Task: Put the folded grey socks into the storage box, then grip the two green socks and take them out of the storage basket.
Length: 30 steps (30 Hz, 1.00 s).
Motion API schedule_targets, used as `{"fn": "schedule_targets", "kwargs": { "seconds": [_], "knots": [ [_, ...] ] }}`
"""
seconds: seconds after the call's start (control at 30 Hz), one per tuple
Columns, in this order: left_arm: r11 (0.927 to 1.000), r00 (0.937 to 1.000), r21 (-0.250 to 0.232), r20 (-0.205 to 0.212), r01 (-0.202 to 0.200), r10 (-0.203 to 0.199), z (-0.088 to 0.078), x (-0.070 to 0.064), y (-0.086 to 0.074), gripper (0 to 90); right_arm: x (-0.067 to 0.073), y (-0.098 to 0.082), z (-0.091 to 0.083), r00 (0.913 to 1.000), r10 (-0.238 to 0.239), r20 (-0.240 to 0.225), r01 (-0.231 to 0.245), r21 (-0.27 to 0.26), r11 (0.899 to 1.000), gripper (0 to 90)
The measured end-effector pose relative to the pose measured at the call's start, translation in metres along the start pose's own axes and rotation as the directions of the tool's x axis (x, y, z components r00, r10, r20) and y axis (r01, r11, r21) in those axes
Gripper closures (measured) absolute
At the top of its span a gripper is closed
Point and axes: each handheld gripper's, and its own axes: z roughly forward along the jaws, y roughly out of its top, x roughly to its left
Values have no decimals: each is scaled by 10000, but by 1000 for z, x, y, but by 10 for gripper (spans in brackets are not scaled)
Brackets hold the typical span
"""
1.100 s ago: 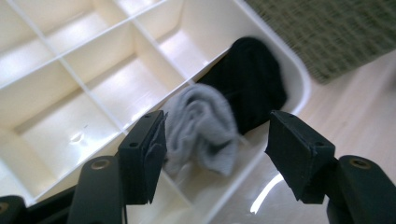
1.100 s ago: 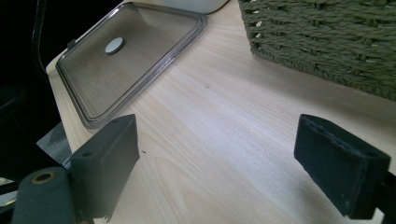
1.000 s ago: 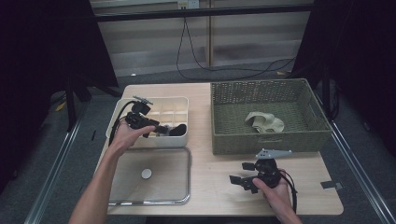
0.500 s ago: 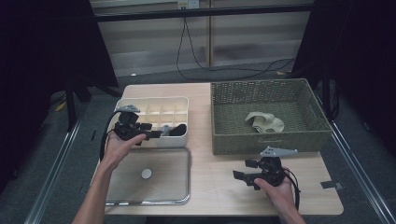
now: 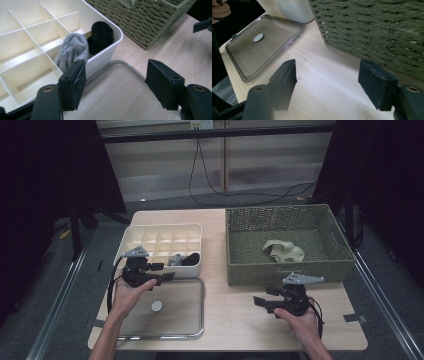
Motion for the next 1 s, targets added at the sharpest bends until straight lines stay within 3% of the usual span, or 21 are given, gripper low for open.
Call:
{"fn": "schedule_targets", "kwargs": {
  "seconds": [0.1,0.23,0.3,0.37,0.6,0.7,0.83,1.0],
  "knots": [
    [9999,9998,-16,110,-141,142,2,-8,-7,302,-1,3,-3,10000,-9,37,9,-118,9999,314],
    [9999,9989,-104,465,43,-39,4,-15,-14,305,-3,5,-8,9998,3,187,2,-284,9996,342],
    [9998,9974,-175,718,126,-113,4,-17,-17,286,-3,7,-8,9989,-387,246,391,-177,9991,345],
    [9994,9958,-301,904,141,-113,3,-21,-21,272,-1,8,-9,9986,-446,285,451,-164,9988,347],
    [9992,9969,46,687,-392,388,2,-37,-37,236,-6,15,-14,9995,-285,117,288,-306,9991,361],
    [9997,9959,43,865,-258,253,2,-41,-43,211,-8,20,-15,9997,-222,68,224,-326,9992,361],
    [9998,9956,32,920,-204,201,0,-49,-52,179,-2,24,-20,9979,-639,64,640,-229,9977,376],
    [9998,9948,-98,1001,-201,210,-2,-57,-59,136,-7,29,-26,9991,-415,24,415,-409,9983,417]
  ]
}}
